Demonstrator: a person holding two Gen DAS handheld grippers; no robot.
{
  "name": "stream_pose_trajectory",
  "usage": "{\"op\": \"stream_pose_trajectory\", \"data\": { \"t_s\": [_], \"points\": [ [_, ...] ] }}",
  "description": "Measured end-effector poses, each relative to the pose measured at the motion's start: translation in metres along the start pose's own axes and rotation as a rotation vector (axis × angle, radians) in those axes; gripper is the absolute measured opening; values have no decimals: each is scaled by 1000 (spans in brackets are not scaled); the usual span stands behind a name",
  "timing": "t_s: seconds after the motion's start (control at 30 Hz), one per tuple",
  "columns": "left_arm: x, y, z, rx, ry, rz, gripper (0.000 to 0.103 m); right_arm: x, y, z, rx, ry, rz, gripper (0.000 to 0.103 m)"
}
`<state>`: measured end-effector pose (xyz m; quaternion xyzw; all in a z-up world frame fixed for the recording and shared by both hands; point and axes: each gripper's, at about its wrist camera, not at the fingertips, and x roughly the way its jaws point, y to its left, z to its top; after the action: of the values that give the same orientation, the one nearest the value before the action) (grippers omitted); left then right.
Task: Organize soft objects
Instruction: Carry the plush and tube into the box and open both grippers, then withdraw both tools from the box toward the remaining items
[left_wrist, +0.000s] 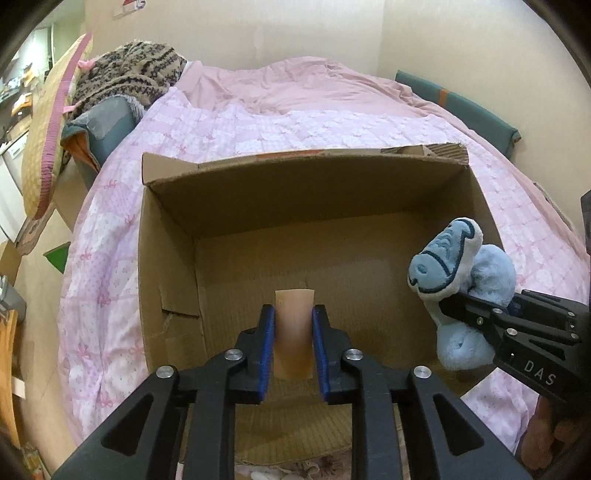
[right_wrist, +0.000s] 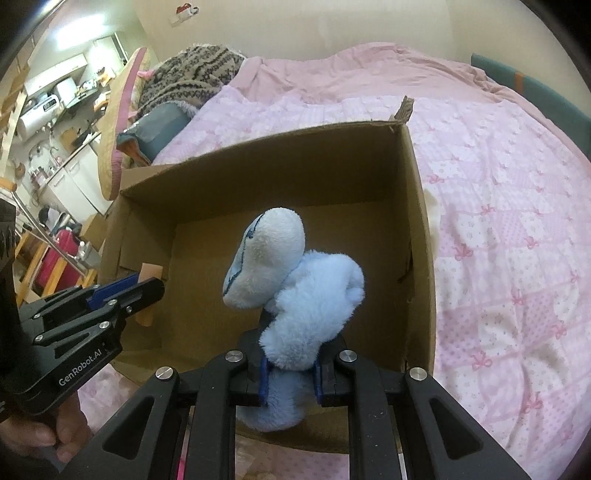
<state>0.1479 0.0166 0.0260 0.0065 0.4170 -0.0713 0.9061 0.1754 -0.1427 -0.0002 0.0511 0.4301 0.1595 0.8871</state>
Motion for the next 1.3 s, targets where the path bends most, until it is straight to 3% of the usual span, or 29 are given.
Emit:
{"op": "stream_pose_trajectory", "data": {
  "t_s": [0.03,0.13,0.17,0.2,0.27,0.43,0.87,1.3],
  "points": [
    [-2,-1,0,4,-7,-2,24,-1,0,0,0,-5,5,19],
    [-8,-3,3,13,-34,-15,44,-7,1,0,-5,-25,20,28],
    [-12,-4,3,15,-51,-17,53,-8,1,0,-8,-32,21,39],
    [-15,-5,4,17,-66,-15,61,-10,2,1,-9,-38,23,65],
    [-24,-5,6,17,-102,-12,70,-17,0,2,7,-71,37,84],
    [-34,-1,11,4,-147,-2,76,-30,-3,5,28,-140,45,85],
    [-41,12,8,-35,-120,28,76,-31,-3,5,50,-120,43,85],
    [-77,28,-17,-83,-78,50,76,-71,2,-23,21,-124,52,85]
  ]
}}
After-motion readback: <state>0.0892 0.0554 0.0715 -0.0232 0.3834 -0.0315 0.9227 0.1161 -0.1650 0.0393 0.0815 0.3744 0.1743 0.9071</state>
